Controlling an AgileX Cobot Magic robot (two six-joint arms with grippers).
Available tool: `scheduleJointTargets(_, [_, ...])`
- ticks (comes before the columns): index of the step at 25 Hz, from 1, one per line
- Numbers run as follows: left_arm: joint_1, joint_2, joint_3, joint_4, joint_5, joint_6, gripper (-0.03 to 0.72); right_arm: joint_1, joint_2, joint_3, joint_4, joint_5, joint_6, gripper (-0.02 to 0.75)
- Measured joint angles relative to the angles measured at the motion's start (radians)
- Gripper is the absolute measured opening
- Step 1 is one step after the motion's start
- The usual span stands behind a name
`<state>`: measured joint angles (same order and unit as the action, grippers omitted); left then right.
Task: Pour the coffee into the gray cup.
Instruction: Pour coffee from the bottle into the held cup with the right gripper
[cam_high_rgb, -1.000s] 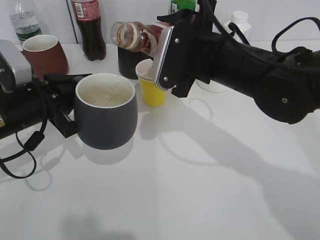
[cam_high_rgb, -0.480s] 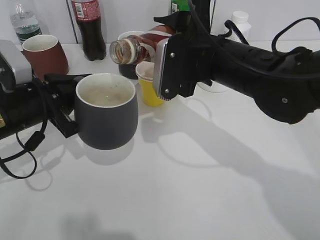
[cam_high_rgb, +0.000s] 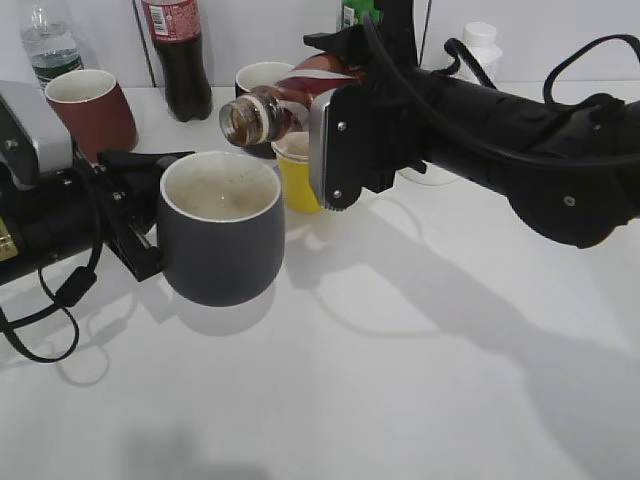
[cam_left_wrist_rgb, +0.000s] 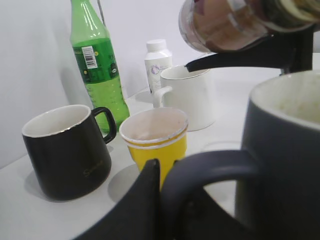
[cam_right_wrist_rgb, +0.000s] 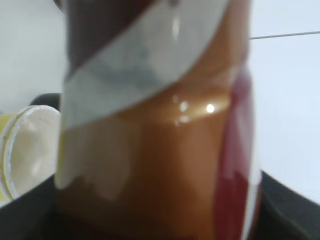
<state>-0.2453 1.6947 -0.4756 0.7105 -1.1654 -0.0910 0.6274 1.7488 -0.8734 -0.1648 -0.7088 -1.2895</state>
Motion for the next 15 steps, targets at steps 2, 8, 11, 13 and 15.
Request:
scheduleJointTargets(2, [0.000, 0.000, 0.000, 0.000, 0.000, 0.000, 0.042, 0.000, 0.000, 0.000, 0.000, 0.000, -0.017, 0.528])
scheduleJointTargets(8, [0.000, 0.000, 0.000, 0.000, 0.000, -0.001, 0.042, 0.000, 0.000, 0.000, 0.000, -0.001, -0.062, 0.528])
scheduleJointTargets(11, [0.000, 0.000, 0.000, 0.000, 0.000, -0.001, 0.042, 0.000, 0.000, 0.000, 0.000, -0.001, -0.079, 0.528])
scheduleJointTargets(13, [0.000, 0.000, 0.000, 0.000, 0.000, -0.001, 0.042, 0.000, 0.000, 0.000, 0.000, -0.001, -0.083, 0.528])
scheduleJointTargets(15, [0.000, 0.000, 0.000, 0.000, 0.000, -0.001, 0.042, 0.000, 0.000, 0.000, 0.000, -0.001, -0.085, 0.528])
